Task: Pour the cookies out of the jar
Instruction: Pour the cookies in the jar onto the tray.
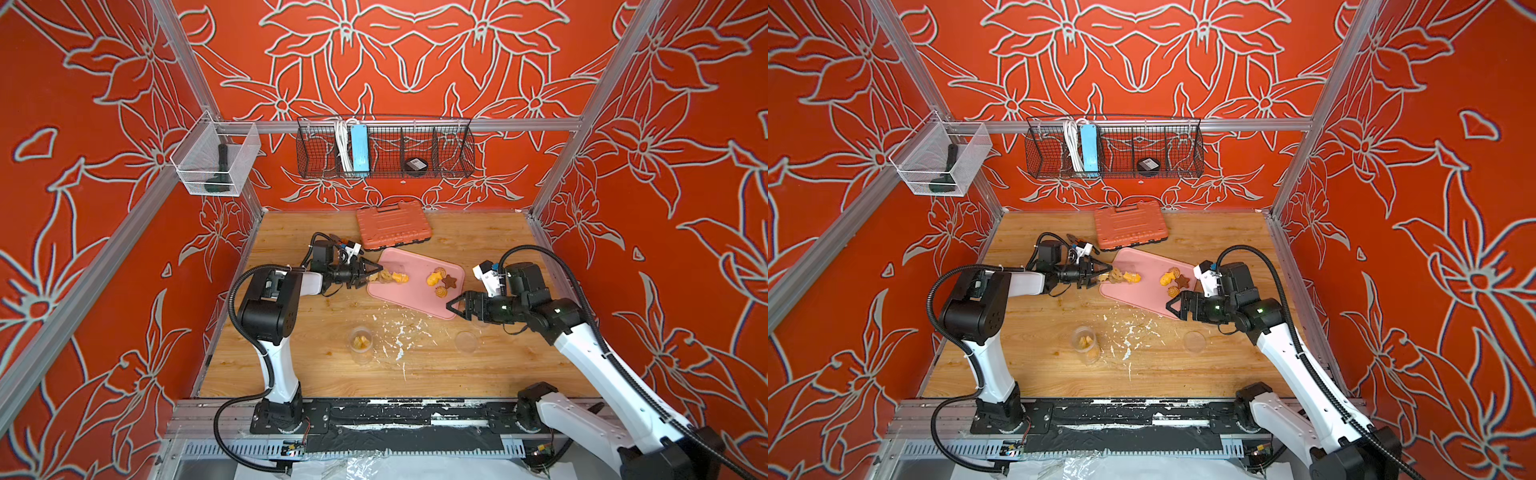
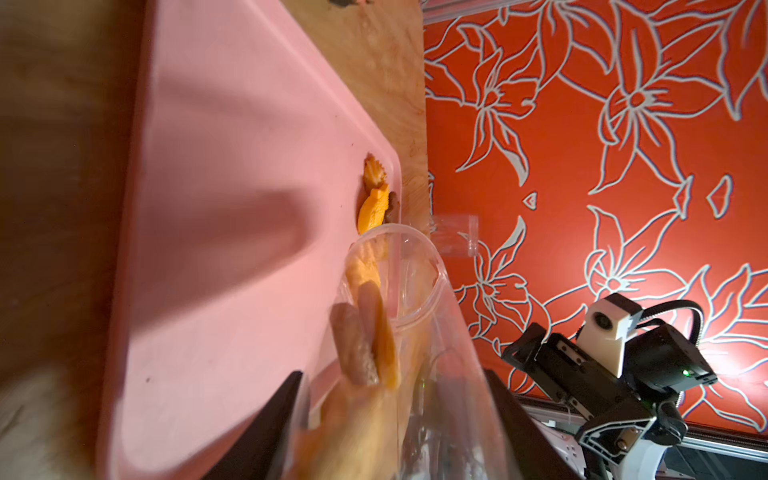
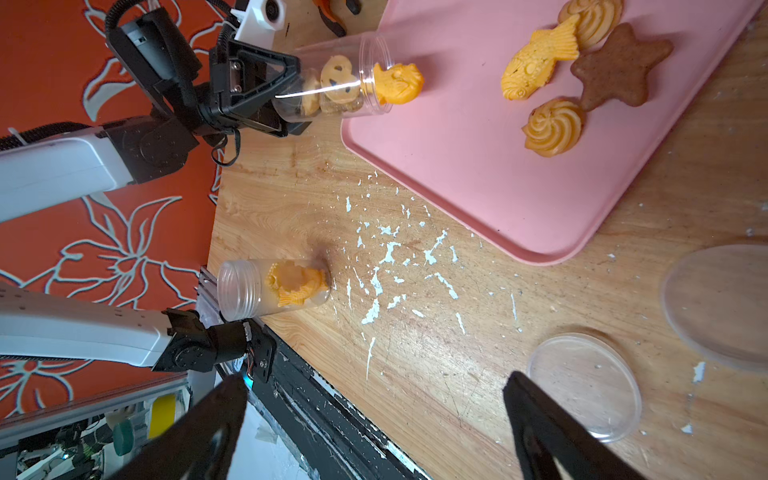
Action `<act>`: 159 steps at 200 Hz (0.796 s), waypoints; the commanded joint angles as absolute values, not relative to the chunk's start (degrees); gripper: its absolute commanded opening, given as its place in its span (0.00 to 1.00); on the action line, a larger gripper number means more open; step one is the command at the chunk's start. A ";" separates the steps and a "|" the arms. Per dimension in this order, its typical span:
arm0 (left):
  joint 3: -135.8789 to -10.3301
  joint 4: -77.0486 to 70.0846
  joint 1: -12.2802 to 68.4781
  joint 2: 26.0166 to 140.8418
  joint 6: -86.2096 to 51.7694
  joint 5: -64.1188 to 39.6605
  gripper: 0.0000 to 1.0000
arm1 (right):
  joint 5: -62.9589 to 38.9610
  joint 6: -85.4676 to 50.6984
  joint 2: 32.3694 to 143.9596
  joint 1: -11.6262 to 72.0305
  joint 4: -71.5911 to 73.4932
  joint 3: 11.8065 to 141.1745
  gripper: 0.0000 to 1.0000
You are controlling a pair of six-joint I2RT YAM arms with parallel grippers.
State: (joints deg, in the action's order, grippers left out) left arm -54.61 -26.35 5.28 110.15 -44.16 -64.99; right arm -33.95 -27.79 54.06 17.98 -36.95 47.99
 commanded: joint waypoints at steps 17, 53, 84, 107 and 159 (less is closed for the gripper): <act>-52.92 -36.57 4.97 110.35 -51.26 -69.22 0.59 | -34.99 -28.57 53.00 17.75 -36.76 47.24 0.99; -53.35 -35.10 5.01 110.28 -50.07 -69.27 0.59 | -34.85 -28.56 52.70 17.75 -36.74 47.11 0.99; -53.58 -33.85 5.01 110.08 -49.02 -68.99 0.59 | -34.99 -28.59 52.65 17.75 -36.80 47.04 0.99; -55.92 -23.83 5.01 108.87 -41.03 -66.08 0.59 | -34.90 -28.56 52.26 17.80 -36.99 47.02 0.99; -51.77 -37.18 4.92 109.57 -51.13 -68.01 0.57 | -34.87 -28.61 51.85 17.75 -37.42 47.07 0.99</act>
State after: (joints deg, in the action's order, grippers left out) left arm -52.10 -34.63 5.21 110.15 -49.87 -67.18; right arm -33.95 -28.18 52.69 17.98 -36.97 47.70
